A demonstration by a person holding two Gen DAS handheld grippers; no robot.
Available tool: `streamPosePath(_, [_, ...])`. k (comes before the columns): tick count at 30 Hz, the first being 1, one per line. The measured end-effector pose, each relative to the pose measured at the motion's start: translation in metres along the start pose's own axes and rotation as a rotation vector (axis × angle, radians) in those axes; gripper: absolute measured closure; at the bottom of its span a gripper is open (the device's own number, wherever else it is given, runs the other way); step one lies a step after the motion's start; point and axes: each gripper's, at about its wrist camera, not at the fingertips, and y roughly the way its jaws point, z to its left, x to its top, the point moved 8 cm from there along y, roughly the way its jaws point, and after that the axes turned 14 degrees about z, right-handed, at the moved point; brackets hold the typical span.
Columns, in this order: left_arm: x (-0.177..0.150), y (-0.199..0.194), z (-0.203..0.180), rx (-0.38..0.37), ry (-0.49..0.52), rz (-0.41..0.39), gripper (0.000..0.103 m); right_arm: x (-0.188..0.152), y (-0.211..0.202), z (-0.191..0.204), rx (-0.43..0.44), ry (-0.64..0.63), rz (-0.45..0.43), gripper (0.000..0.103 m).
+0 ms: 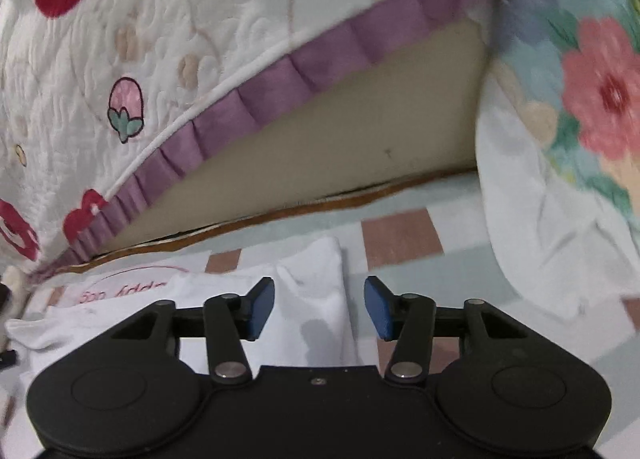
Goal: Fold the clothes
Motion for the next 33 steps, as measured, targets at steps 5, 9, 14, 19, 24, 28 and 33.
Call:
streamPosePath(5, [-0.002,-0.001,-0.015,-0.062,0.017,0.003,0.040,-0.020,0.010,-0.001,-0.008,-0.010,0.071,0.075])
streamPosePath(9, [-0.005,0.000,-0.040,-0.058,0.128,-0.041,0.040,-0.021,0.011,0.003,0.019,0.018,0.072,0.073])
streamPosePath(14, [-0.022,0.009,-0.072,0.042,0.321,0.002,0.038,-0.026,0.014,0.005,0.032,0.044,0.081,0.064])
streamPosePath(19, [-0.020,0.008,-0.065,0.013,0.226,0.048,0.038,-0.036,0.026,-0.001,0.011,0.064,0.107,0.058])
streamPosePath(24, [-0.021,0.007,-0.061,0.005,0.177,0.042,0.038,-0.030,0.037,0.009,0.078,0.053,0.131,0.052])
streamPosePath(28, [-0.023,0.010,-0.062,0.024,0.181,0.038,0.038,-0.019,0.047,0.019,0.037,-0.040,0.140,0.097])
streamPosePath(33, [-0.021,0.010,-0.057,0.041,0.187,0.029,0.038,-0.009,0.030,0.037,-0.099,-0.205,0.038,0.098])
